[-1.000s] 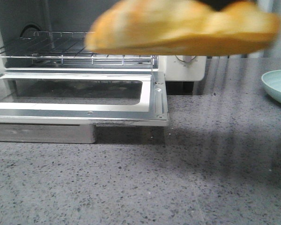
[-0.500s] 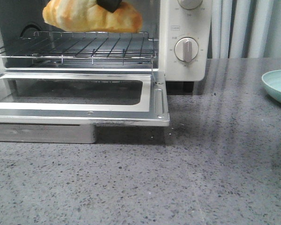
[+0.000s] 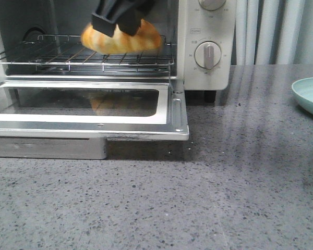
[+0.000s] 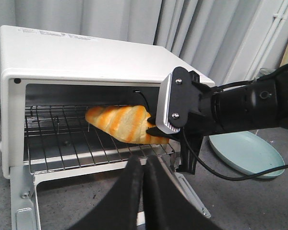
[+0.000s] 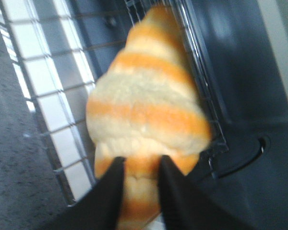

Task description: Put bread in oven

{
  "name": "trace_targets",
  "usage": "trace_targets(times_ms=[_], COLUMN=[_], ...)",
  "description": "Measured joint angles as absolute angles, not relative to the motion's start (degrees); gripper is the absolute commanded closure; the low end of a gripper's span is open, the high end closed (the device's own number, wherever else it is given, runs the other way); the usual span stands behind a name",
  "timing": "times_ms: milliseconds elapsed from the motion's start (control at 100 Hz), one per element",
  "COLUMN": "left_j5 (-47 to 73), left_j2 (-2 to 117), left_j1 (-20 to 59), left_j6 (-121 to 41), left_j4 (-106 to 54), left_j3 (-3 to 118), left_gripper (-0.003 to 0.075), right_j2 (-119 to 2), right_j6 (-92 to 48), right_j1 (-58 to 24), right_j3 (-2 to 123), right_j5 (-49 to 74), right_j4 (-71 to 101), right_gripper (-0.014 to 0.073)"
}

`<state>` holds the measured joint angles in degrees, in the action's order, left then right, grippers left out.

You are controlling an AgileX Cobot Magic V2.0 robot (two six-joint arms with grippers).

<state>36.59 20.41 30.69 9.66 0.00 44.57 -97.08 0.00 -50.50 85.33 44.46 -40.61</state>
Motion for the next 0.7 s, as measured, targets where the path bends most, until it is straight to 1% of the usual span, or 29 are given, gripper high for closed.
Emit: trace_targets(times_ms=[50, 90, 260, 460, 600, 700], left_j5=[36.59, 36.72, 36.84, 37.42, 40.17, 40.19], left_j2=[20.41, 20.41, 20.31, 16.67, 11.94, 7.57], left_j1=[30.69, 30.69, 30.69, 30.54, 28.28, 25.17], left_j6=[9.66, 9.66, 9.66, 11.74, 15.12, 15.61], left_j4=[0.30, 0.44, 1.75, 7.37, 12.69, 15.20], left_j3=[44.57, 44.57, 44.57, 44.57, 44.49, 43.50], left_gripper=[0.0741, 0.0741, 0.0742, 0.0742, 0.0742, 0.0742], right_j2=[-97.22, -97.22, -97.22, -96.36, -94.75, -93.60], right_j6=[0.79, 0.95, 1.71, 1.82, 3.51, 3.86], right_j1=[-50.21, -50.11, -50.96, -56.11, -60.50, -63.55], right_j3=[85.33, 85.33, 85.35, 85.35, 85.35, 85.35], right_j5=[44.60, 44.60, 44.60, 44.79, 46.06, 47.10], right_j4=[-40.68, -40.68, -40.82, -40.95, -40.95, -40.95], right_gripper=[0.0067, 0.0045, 0.0058, 0.0058, 0.0058, 0.0058])
